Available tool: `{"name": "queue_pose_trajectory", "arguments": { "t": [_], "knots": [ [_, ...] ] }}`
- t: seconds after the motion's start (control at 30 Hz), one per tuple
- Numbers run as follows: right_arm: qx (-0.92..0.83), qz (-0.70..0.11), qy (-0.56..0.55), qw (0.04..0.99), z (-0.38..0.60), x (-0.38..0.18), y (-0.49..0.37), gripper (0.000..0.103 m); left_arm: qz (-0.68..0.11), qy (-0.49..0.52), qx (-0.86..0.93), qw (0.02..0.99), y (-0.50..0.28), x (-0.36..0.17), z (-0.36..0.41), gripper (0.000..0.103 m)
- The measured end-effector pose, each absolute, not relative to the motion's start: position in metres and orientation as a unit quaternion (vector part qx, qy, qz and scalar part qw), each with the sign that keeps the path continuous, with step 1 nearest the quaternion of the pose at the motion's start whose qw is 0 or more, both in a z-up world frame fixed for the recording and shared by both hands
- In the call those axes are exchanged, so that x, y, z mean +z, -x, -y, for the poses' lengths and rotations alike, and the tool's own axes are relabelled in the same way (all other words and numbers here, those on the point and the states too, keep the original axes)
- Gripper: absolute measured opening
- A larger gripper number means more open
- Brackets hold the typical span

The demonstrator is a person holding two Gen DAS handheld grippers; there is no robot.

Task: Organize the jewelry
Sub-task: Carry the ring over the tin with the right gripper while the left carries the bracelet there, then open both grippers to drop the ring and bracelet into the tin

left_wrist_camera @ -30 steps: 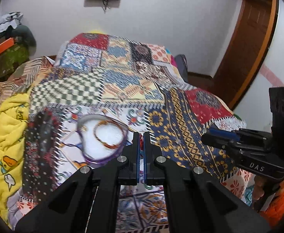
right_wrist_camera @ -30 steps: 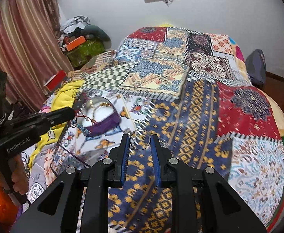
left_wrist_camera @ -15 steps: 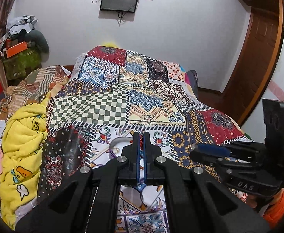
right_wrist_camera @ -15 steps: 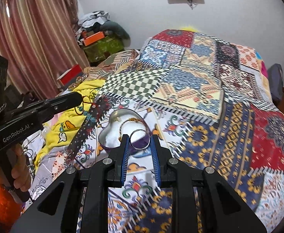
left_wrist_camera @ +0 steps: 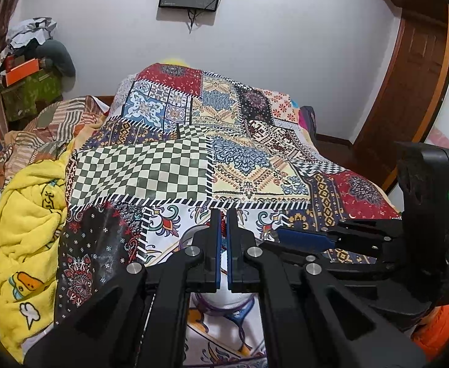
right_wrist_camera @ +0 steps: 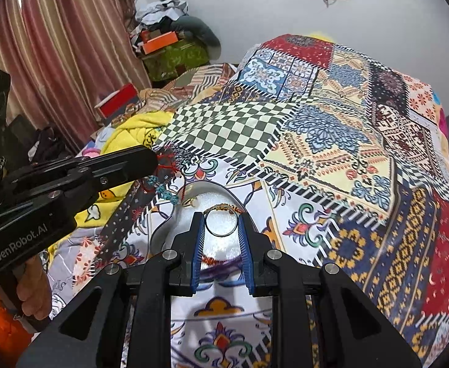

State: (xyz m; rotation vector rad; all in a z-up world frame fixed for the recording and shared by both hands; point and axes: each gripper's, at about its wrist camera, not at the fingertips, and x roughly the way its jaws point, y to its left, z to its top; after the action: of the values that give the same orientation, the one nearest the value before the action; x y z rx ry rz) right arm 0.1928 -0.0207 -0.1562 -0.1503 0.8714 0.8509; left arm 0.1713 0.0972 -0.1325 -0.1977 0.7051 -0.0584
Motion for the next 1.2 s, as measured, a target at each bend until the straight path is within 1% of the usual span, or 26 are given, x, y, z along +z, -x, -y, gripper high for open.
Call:
{"name": "queue_pose_trajectory", "arguments": {
  "t": [0.5,0.87,0.9,1.0,1.07,1.13,1.2],
  "knots": [
    [0.411,-0.442,0.107,0.790,-0.002,-0.187,-0.206,0.020,-0.383,0.107,-0.030,0.917,-0.201,-0.169,-0.107,0.001],
    [0.409,-0.443,0.130,0.787,-0.009,-0.190,-0.204,0.020,-0.379,0.097,-0.027,0.920,-0.196,-0.162,-0.107,0.003],
    [0.409,-0.445,0.131,0.786,-0.010,-0.190,-0.204,0.020,-0.378,0.097,-0.024,0.921,-0.194,-0.160,-0.108,0.005],
    [0.408,-0.451,0.131,0.783,-0.009,-0.189,-0.203,0.026,-0.374,0.100,-0.015,0.922,-0.190,-0.155,-0.112,0.012],
    [0.406,-0.447,0.128,0.787,-0.006,-0.184,-0.200,0.026,-0.371,0.102,-0.009,0.923,-0.187,-0.151,-0.114,0.015],
    [0.402,-0.443,0.126,0.791,-0.003,-0.180,-0.198,0.026,-0.369,0.102,-0.003,0.924,-0.183,-0.148,-0.115,0.022],
    [0.397,-0.437,0.122,0.798,0.003,-0.173,-0.195,0.027,-0.366,0.099,0.004,0.925,-0.178,-0.144,-0.116,0.025]
  ]
}}
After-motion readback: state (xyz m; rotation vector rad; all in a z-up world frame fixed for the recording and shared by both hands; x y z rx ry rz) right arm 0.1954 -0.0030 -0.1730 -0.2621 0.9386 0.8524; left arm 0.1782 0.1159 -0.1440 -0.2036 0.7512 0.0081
